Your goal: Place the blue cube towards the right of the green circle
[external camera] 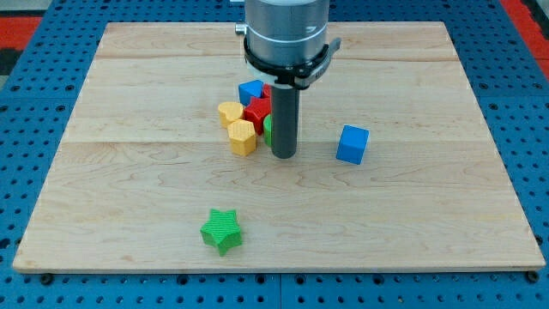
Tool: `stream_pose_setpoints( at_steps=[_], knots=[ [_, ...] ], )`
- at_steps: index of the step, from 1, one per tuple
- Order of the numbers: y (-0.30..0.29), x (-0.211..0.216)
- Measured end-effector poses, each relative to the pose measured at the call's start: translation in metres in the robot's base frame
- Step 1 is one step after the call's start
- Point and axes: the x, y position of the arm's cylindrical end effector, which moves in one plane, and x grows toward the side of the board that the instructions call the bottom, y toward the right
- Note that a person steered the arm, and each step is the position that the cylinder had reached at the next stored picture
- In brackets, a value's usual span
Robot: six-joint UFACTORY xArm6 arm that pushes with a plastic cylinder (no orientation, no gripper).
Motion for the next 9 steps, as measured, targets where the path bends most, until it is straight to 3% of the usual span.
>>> stream_pose_setpoints(
  at_steps=[2,3,4,6,8,9],
  knots=[
    [0.083,0.072],
    [0.114,0.057],
    [0.076,0.022],
    [0.146,-0.011],
    [0.049,-0.022],
    [0.085,-0.017]
  ],
)
